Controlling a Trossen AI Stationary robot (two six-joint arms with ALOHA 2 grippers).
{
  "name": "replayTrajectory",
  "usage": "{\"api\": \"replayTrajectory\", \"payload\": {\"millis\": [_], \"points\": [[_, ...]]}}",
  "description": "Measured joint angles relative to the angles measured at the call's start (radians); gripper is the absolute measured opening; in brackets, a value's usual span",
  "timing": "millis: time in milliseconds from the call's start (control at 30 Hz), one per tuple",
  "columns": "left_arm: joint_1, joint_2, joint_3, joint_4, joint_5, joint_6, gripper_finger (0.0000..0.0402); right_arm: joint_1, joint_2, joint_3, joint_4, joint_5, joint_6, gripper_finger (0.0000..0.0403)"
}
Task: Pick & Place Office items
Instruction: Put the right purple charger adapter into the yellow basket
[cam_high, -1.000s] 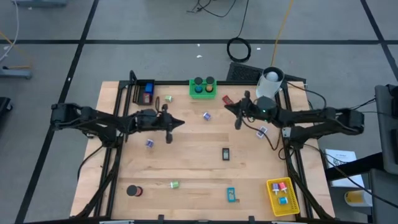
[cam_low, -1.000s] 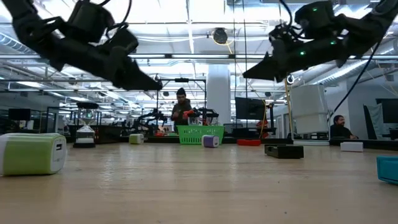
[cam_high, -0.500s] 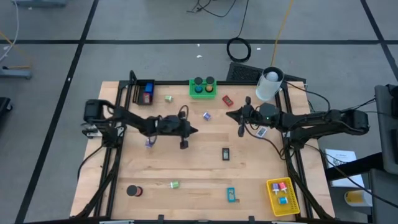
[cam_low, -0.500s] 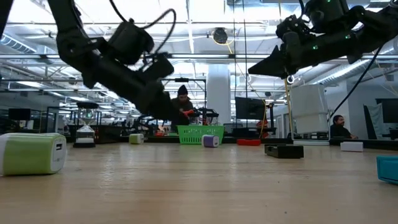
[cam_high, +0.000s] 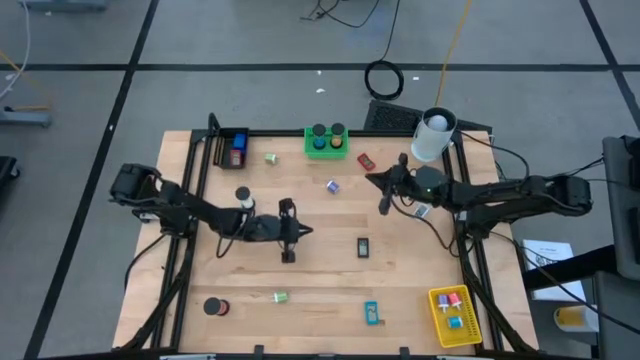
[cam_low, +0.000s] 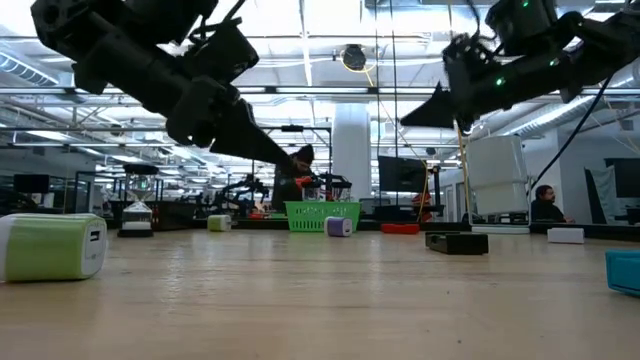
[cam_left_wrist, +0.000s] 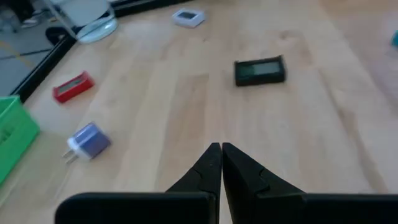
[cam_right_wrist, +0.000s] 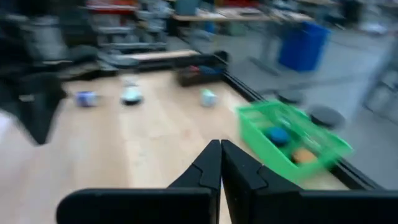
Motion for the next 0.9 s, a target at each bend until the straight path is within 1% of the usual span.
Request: {"api": "replayTrajectory", "payload": {"millis": [67,167,267,367,433,533,633,733,800,900], "points": [[0.013,0.015,-0.001,0.039,-0.001,-0.001,0.0021,0.000,0.043,0.000,0.000,0.032,0.048,0.0015],[0.041,0.044,-0.025,0.152,0.027,0.039,0.0016,0.001,0.154,0.000,0.051,0.033,0.131,0.0046],[0.089,0.083,-0.056,0.299,0.134,0.071,0.0005,0.002,0.287,0.000,0.130,0.036,0.157,0.0090],[0.132,0.126,-0.098,0.469,0.209,0.071,0.0009,0.002,0.397,0.001,0.248,0.037,0.163,0.0137],[0.149,0.152,-0.134,0.572,0.217,0.067,0.0013,0.003,0.455,0.016,0.295,0.033,0.169,0.0168],[0.159,0.179,-0.188,0.672,0.218,0.070,0.0007,0.010,0.512,0.053,0.296,0.036,0.170,0.0211],[0.156,0.187,-0.224,0.707,0.219,0.067,0.0004,0.010,0.556,0.097,0.294,0.035,0.170,0.0246],[0.153,0.187,-0.233,0.705,0.219,0.045,0.0016,0.010,0.585,0.143,0.287,0.036,0.156,0.0276],[0.148,0.187,-0.233,0.702,0.219,0.040,0.0023,0.010,0.604,0.182,0.249,0.058,0.147,0.0293],[0.142,0.187,-0.233,0.700,0.218,0.045,0.0022,0.010,0.630,0.233,0.169,0.084,0.143,0.0312]]}}
